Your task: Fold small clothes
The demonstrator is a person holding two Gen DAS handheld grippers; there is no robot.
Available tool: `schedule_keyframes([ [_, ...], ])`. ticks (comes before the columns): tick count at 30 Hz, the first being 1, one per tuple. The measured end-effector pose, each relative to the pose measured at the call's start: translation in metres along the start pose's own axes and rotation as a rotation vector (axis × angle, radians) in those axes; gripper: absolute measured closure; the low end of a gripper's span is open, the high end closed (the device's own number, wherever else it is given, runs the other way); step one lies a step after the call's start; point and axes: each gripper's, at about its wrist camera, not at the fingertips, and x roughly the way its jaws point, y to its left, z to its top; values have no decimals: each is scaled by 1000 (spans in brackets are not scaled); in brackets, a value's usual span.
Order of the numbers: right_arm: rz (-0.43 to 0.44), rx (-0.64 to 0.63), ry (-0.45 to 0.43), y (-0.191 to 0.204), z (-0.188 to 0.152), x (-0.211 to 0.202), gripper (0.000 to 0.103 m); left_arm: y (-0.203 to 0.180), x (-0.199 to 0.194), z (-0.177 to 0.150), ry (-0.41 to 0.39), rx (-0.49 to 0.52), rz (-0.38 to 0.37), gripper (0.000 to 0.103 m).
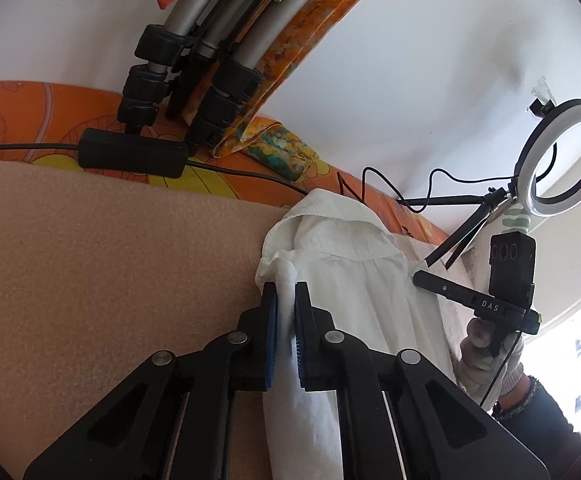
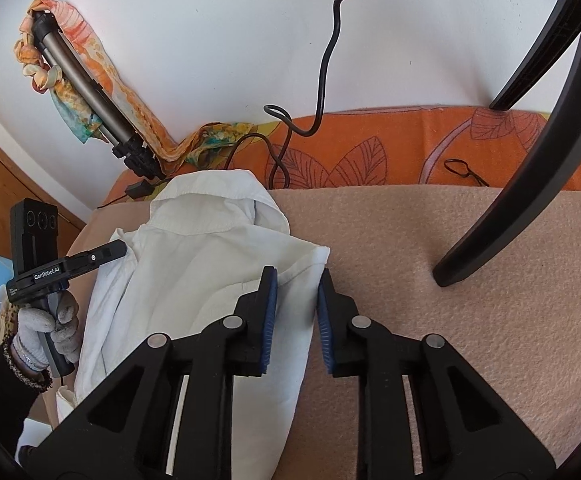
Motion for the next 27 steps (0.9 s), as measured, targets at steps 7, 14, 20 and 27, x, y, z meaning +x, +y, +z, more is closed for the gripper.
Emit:
schedule_keyframes([
  [7, 2, -17, -44, 8, 6, -15, 99, -13, -11, 3, -53, 52, 29, 101],
  [14, 15, -50, -83, 23, 13, -45, 100, -32, -28, 8, -80, 106, 35, 101],
  [20, 22, -87, -123, 44, 14, -76, 100, -52, -52, 8, -122, 142, 16, 101],
  [27, 32, -124, -169, 71, -2, -130, 100, -81, -94, -5, -160, 191, 13, 102],
])
